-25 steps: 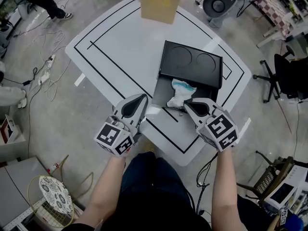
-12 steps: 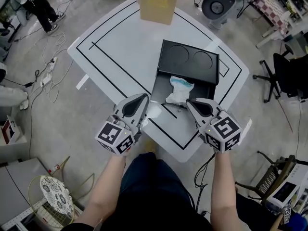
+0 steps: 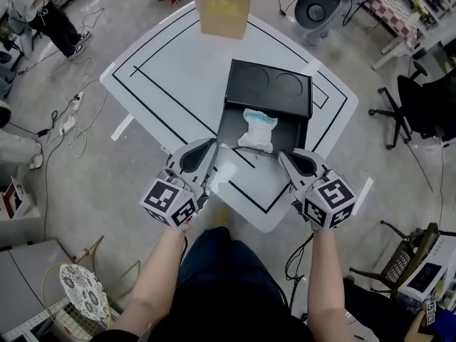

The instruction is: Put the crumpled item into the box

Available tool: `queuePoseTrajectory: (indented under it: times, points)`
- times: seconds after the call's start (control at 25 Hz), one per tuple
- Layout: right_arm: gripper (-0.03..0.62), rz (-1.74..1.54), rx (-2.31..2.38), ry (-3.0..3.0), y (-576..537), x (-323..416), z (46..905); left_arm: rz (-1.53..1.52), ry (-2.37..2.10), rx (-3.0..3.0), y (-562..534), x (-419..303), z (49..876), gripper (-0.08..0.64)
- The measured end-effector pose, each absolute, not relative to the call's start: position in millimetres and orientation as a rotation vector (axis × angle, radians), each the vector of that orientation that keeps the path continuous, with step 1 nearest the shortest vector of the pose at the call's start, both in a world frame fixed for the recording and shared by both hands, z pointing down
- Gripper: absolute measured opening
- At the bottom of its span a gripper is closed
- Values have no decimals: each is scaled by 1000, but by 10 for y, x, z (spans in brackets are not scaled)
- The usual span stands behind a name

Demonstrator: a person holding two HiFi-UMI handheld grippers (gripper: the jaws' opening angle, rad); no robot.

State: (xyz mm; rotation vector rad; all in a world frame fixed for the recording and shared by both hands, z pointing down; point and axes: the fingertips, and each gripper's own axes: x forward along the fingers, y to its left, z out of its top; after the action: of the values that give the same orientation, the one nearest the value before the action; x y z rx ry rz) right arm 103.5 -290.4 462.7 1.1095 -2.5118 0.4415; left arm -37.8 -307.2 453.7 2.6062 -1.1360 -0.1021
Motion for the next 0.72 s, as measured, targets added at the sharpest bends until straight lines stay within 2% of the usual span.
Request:
queuePoseTrajectory:
  times: [0.72]
  points:
    - [3, 374, 1357, -2600, -2221, 1282, 4207, -85, -1145, 2668, -2462, -227, 4238, 0]
